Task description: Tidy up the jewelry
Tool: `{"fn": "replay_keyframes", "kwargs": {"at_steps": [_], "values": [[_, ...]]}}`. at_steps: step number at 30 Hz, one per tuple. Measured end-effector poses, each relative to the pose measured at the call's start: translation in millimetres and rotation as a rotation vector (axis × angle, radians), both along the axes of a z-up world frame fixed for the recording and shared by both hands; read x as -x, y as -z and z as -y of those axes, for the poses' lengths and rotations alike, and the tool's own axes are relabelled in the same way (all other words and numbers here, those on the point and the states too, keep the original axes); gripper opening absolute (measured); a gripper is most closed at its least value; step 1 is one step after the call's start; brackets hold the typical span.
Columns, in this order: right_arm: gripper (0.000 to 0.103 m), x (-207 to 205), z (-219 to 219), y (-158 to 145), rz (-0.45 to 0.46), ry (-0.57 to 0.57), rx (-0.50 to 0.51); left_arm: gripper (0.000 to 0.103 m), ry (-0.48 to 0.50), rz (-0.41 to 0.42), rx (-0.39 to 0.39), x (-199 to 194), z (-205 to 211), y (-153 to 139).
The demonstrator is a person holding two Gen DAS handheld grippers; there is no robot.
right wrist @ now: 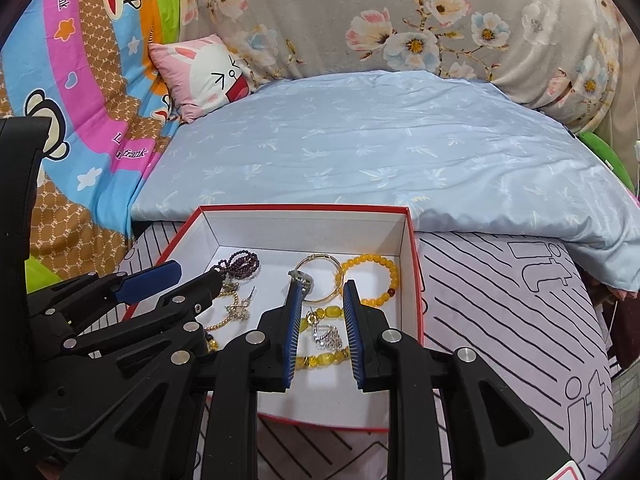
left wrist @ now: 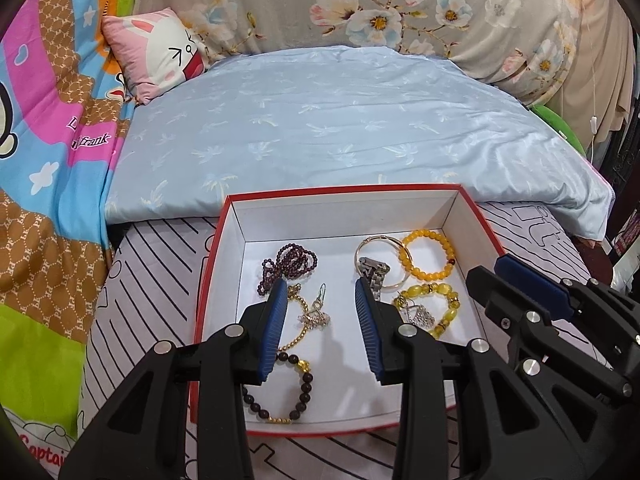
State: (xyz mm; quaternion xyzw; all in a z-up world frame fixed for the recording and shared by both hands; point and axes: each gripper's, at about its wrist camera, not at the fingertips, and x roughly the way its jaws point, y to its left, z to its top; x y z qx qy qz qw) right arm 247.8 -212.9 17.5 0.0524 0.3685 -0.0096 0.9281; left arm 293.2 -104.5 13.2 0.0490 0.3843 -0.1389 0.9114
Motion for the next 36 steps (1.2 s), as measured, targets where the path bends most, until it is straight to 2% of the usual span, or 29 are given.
{"fn": "replay_keyframes", "kwargs": {"at_steps": [3, 5, 11, 16, 19, 22, 30, 32, 36], "values": [[0.022, 10.3, -1.9, -4.1, 0.005, 0.008, 0.007, 0.037, -0.007, 0.017, -0.013, 11.7, -1.2, -4.3], [0.023, 17.2, -3.5, -6.7, 0.01, 0.014, 0.013, 0.043, -0.017, 0.029, -0.025, 17.9, -2.9, -6.5], [0.033, 36.8, -2.0, -9.7, 0.012, 0.036, -0.002, 0.055, -0.046, 0.029, -0.017, 35.6, -12.2, -9.7], [0.046, 53.2, 1.2, -8.3, 0.011, 0.07, 0.005, 0.069, -0.076, 0.043, -0.032, 48.9, -17.9, -8.7], [0.055, 61.2, 3.8, -5.8, 0.007, 0.096, 0.01, 0.071, -0.08, 0.039, -0.034, 56.2, -20.0, -6.6], [0.064, 68.9, 6.9, -3.5, 0.009, 0.12, 0.019, 0.079, -0.092, 0.035, -0.049, 61.5, -22.3, -3.8], [0.075, 83.6, 6.1, 0.1, 0.004, 0.147, 0.046, 0.083, -0.104, 0.009, -0.048, 72.9, -29.0, 2.5], [0.077, 86.2, 6.8, 0.9, 0.004, 0.154, 0.039, 0.087, -0.117, 0.008, -0.048, 75.6, -31.1, 3.8], [0.079, 90.7, 8.5, 2.5, -0.001, 0.163, 0.014, 0.088, -0.128, 0.001, -0.045, 79.8, -34.2, 6.3]]}}
